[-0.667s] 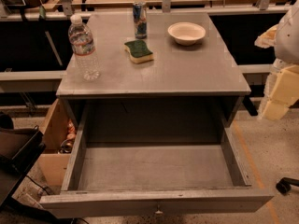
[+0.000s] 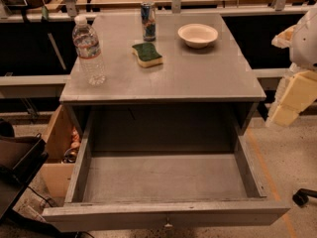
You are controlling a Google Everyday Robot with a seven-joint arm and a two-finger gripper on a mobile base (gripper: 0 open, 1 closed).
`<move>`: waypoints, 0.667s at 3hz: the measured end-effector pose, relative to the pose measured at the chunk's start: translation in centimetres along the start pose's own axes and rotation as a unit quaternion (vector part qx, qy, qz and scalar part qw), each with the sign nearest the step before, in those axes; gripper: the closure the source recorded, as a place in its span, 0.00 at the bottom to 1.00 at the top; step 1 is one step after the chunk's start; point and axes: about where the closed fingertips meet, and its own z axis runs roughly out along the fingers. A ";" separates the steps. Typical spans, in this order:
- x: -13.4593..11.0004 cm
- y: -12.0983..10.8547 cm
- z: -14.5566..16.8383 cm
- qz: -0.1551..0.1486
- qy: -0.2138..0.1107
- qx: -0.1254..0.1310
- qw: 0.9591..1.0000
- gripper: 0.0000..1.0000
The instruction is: Place sponge into top drawer
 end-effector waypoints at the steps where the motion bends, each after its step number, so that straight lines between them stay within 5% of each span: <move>1: 0.6 -0.6 5.8 0.103 -0.067 0.012 0.992 0.00; 2: 0.3 -1.5 9.1 0.187 -0.118 0.025 0.975 0.00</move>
Offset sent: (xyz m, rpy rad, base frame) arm 0.2022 -0.0219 -0.0021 0.6993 -0.7814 -0.5456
